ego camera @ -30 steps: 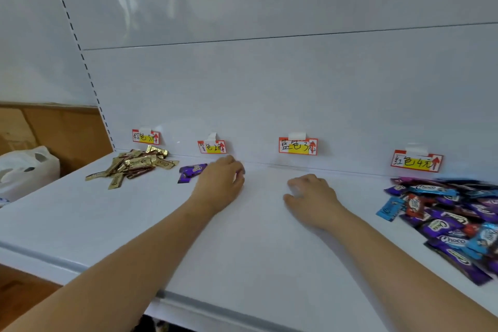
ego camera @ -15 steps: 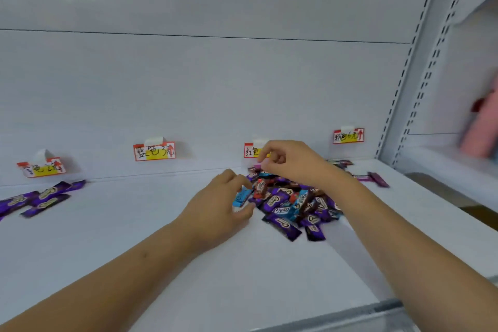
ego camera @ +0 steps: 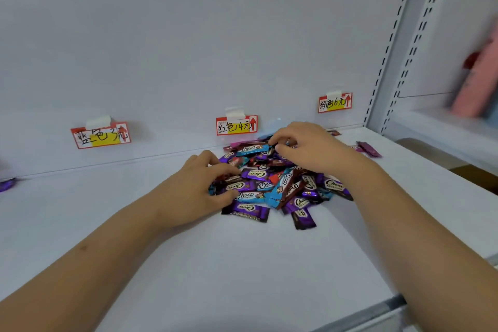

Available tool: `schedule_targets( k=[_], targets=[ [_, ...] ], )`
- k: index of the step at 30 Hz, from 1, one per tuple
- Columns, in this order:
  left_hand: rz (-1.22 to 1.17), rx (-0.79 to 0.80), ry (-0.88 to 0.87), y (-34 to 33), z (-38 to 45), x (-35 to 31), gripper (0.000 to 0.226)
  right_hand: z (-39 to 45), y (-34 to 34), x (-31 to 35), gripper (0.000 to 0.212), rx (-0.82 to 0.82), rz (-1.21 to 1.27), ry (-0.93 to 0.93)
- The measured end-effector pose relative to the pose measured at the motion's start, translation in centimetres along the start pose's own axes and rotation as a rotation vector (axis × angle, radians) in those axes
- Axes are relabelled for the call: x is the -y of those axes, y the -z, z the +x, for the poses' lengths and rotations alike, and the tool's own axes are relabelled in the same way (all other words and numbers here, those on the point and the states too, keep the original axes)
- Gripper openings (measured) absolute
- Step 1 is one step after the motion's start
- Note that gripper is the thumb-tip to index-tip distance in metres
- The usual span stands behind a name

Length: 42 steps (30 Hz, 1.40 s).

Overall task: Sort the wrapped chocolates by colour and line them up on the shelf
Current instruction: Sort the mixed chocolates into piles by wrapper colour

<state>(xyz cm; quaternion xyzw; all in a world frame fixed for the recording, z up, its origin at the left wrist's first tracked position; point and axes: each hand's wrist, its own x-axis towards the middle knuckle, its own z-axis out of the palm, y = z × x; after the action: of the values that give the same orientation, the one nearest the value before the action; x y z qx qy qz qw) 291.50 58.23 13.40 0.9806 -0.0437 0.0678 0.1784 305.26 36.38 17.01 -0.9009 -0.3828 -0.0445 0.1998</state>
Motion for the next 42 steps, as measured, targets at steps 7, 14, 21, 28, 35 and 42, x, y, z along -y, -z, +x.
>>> schedule_targets(
  k=[7, 14, 21, 28, 35, 42],
  targets=[
    [0.027, -0.118, 0.023, -0.4, 0.4, -0.5, 0.036, -0.2, -0.4, 0.8, 0.022, 0.009, 0.063, 0.006],
    [0.137, -0.219, -0.106, -0.3, 0.6, -0.5, 0.027, -0.3, -1.5, 2.1, 0.031, 0.124, -0.058, 0.085],
    [0.165, -0.135, -0.160, 0.0, 0.4, -0.4, 0.031, -0.6, -1.8, 2.6, 0.017, 0.085, -0.027, 0.095],
    [-0.160, -0.174, -0.027, 0.6, -0.2, -1.3, 0.024, -1.3, -0.8, 4.0, 0.015, -0.076, 0.410, 0.048],
    [-1.054, -0.406, 0.380, 1.5, 0.5, -0.9, 0.026, -1.7, -1.5, 5.5, 0.008, 0.164, 0.423, 0.036],
    [-1.415, -0.313, 0.579, 1.7, 0.9, 0.1, 0.034, -2.1, -2.2, 6.6, 0.040, 0.337, 0.107, 0.158]
  ],
)
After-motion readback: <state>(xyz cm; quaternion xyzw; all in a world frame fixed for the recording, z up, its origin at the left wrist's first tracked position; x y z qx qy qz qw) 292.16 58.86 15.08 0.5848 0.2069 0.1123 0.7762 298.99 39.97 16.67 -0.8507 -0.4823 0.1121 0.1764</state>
